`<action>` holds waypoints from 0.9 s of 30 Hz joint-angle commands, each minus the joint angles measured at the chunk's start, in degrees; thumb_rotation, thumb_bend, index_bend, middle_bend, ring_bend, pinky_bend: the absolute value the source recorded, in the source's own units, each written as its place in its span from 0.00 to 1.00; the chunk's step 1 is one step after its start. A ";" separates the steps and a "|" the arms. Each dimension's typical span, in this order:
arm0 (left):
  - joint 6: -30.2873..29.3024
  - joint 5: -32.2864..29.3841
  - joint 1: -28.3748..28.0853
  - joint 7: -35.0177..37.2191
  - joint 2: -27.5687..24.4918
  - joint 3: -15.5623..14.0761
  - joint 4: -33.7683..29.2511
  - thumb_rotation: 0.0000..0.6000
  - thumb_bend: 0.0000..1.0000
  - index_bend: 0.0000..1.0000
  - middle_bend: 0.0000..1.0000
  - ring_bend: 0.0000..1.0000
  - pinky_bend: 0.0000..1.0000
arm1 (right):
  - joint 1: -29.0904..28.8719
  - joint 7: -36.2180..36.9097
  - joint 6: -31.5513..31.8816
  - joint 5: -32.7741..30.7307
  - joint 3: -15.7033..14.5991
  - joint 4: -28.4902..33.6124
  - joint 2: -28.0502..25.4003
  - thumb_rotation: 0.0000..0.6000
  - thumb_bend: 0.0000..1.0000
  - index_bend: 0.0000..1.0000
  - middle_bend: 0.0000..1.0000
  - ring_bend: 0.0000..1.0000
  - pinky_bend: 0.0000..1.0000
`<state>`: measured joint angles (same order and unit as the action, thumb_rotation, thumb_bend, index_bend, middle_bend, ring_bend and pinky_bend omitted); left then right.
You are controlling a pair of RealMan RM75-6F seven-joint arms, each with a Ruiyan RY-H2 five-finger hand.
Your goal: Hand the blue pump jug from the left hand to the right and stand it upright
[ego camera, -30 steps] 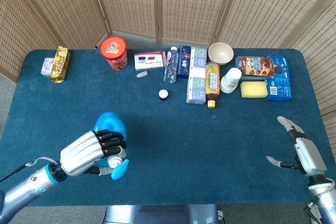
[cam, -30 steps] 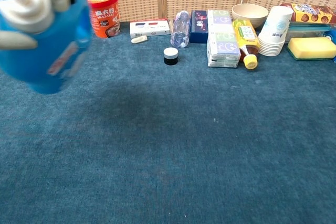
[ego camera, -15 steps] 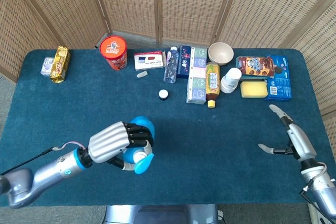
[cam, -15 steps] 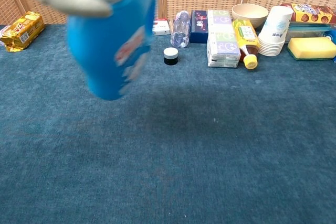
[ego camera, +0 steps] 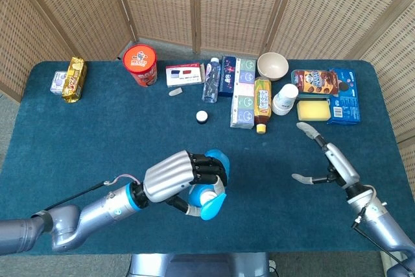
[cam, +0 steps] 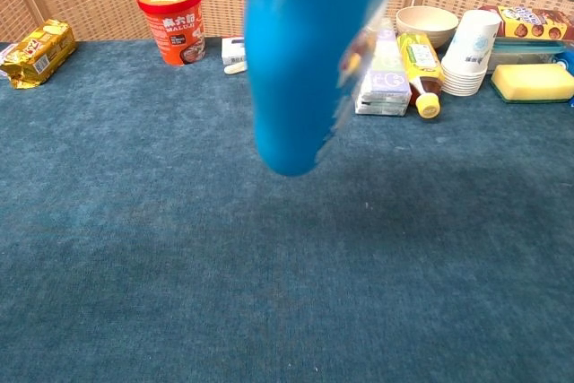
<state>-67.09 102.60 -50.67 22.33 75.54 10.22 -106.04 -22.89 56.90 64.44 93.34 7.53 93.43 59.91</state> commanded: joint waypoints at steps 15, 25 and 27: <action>3.96 -7.60 -3.54 -6.27 7.82 2.60 1.32 1.00 0.41 0.69 0.63 0.51 0.68 | -4.50 -2.06 -0.73 -0.93 0.05 2.25 1.81 1.00 0.00 0.00 0.00 0.00 0.00; 3.91 -8.91 -4.62 -7.98 10.83 3.24 2.03 1.00 0.41 0.68 0.63 0.51 0.68 | -5.84 -11.68 -2.94 -8.40 2.02 6.70 3.12 1.00 0.00 0.00 0.00 0.00 0.00; 4.06 -9.37 -4.86 -8.30 11.34 3.44 2.38 1.00 0.41 0.68 0.63 0.51 0.68 | -6.01 -13.32 -3.18 -9.26 2.17 7.55 3.31 1.00 0.00 0.00 0.00 0.00 0.00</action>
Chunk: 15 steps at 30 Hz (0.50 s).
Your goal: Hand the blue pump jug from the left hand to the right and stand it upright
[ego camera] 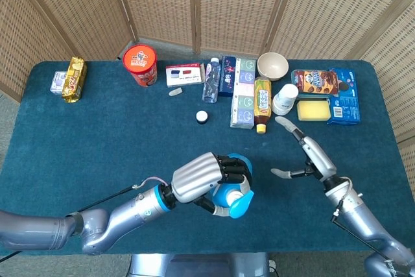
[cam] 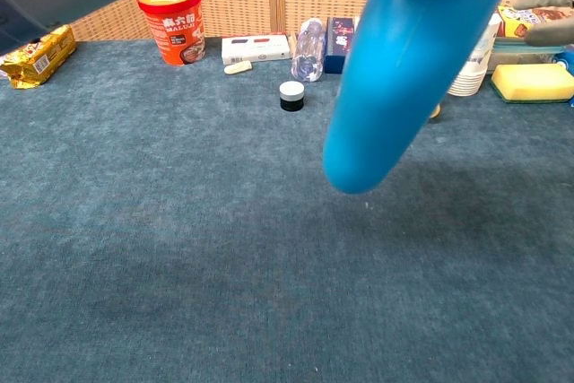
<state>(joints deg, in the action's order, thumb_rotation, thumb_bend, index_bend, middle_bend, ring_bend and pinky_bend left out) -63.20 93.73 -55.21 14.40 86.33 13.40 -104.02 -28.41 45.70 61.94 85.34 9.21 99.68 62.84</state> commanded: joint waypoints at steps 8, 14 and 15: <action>0.79 -1.75 -1.29 -0.55 3.32 0.32 2.13 1.00 0.41 0.68 0.63 0.50 0.68 | -1.50 -8.68 -1.19 -5.30 1.90 5.00 2.07 1.00 0.00 0.00 0.00 0.00 0.00; 0.53 -1.88 -1.52 -0.52 4.53 0.15 2.91 1.00 0.41 0.68 0.63 0.50 0.68 | -1.82 -10.75 -1.48 -7.26 2.79 6.82 2.02 1.00 0.00 0.00 0.00 0.00 0.00; 0.49 -1.88 -1.55 -0.54 4.64 0.15 3.02 1.00 0.41 0.68 0.63 0.50 0.68 | -1.80 -10.96 -1.42 -7.41 2.87 7.03 2.02 1.00 0.00 0.00 0.00 0.00 0.00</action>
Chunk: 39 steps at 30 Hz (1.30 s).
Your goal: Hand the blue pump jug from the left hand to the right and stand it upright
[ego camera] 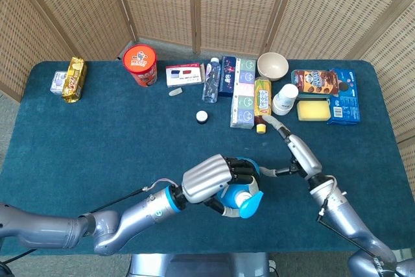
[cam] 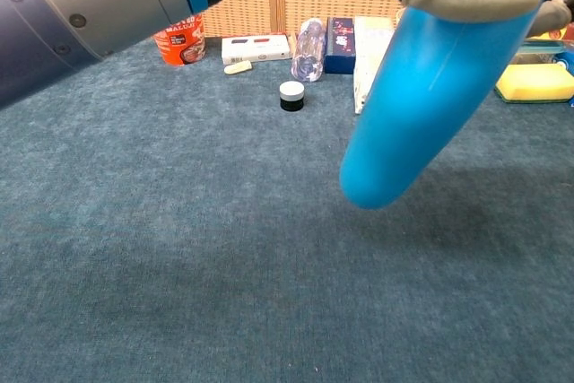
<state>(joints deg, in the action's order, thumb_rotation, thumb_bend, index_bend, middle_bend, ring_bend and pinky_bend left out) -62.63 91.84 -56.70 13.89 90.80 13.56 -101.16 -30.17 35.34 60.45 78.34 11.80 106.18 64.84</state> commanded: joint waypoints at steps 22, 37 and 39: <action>0.64 -1.64 -1.83 -0.84 2.31 1.54 0.34 1.00 0.41 0.68 0.63 0.50 0.68 | -1.58 8.10 -2.89 1.99 1.58 3.75 -1.06 1.00 0.00 0.00 0.00 0.00 0.00; 0.17 -1.61 -2.08 -1.69 3.03 1.47 0.44 1.00 0.41 0.68 0.63 0.50 0.68 | -2.14 5.78 -0.87 0.53 2.35 3.81 1.70 1.00 0.00 0.00 0.05 0.01 0.01; 0.11 -1.61 -2.08 -1.60 3.08 1.45 0.43 1.00 0.41 0.68 0.62 0.50 0.68 | -1.78 3.96 0.80 -0.53 2.79 3.81 2.92 1.00 0.00 0.05 0.19 0.09 0.04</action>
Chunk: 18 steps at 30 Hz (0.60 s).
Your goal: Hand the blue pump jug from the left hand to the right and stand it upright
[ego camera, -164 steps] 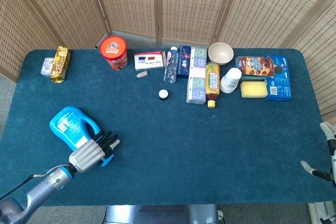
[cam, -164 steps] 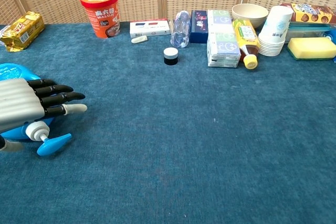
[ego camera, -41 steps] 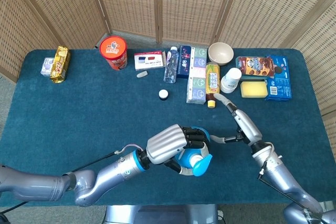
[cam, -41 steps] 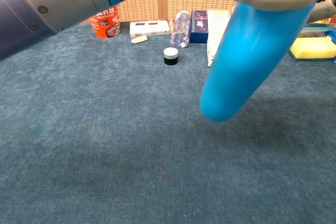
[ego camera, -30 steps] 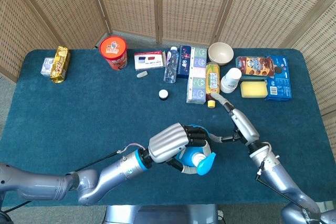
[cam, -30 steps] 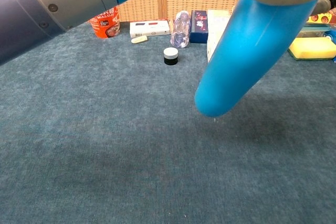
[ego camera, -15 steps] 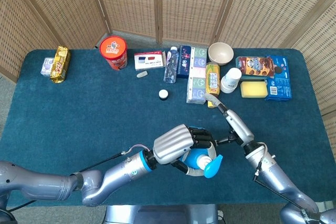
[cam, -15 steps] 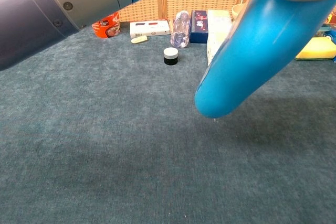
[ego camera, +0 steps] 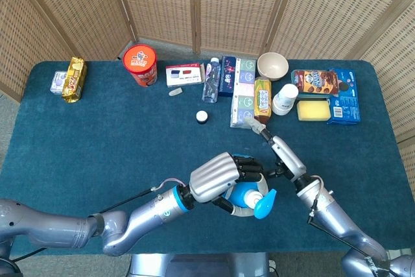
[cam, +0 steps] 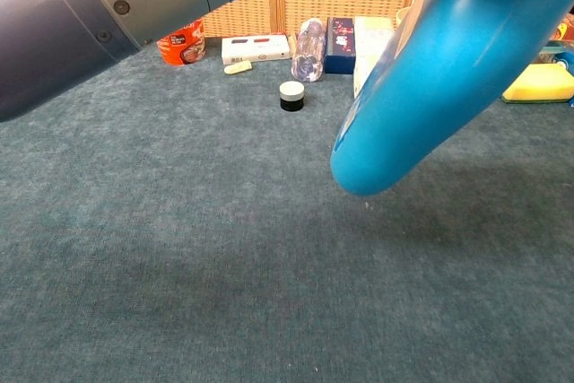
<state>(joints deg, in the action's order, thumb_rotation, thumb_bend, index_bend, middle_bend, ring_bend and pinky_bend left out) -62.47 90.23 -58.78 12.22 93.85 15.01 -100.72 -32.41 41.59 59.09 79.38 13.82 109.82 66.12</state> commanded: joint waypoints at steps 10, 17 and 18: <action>-0.43 0.14 0.12 -0.19 -0.05 -0.04 -0.48 1.00 0.41 0.67 0.62 0.49 0.68 | 0.74 -5.93 2.40 -4.72 1.14 1.39 2.15 1.00 0.15 0.71 0.79 0.46 0.14; -0.66 0.07 0.27 -0.64 -0.31 0.04 -0.96 1.00 0.41 0.67 0.62 0.49 0.68 | 0.92 -8.50 2.11 -6.59 1.08 1.85 2.11 1.00 0.27 0.78 0.85 0.56 0.21; -0.71 0.08 0.30 -0.74 -0.36 0.07 -1.00 1.00 0.41 0.67 0.62 0.48 0.68 | 0.97 -8.78 2.17 -6.77 1.09 1.89 2.12 1.00 0.28 0.78 0.85 0.57 0.25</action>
<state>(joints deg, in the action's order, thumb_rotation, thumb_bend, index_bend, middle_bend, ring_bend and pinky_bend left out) -63.17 90.31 -58.49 11.50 93.52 15.07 -101.70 -31.52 33.15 61.21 72.87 14.90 111.64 68.23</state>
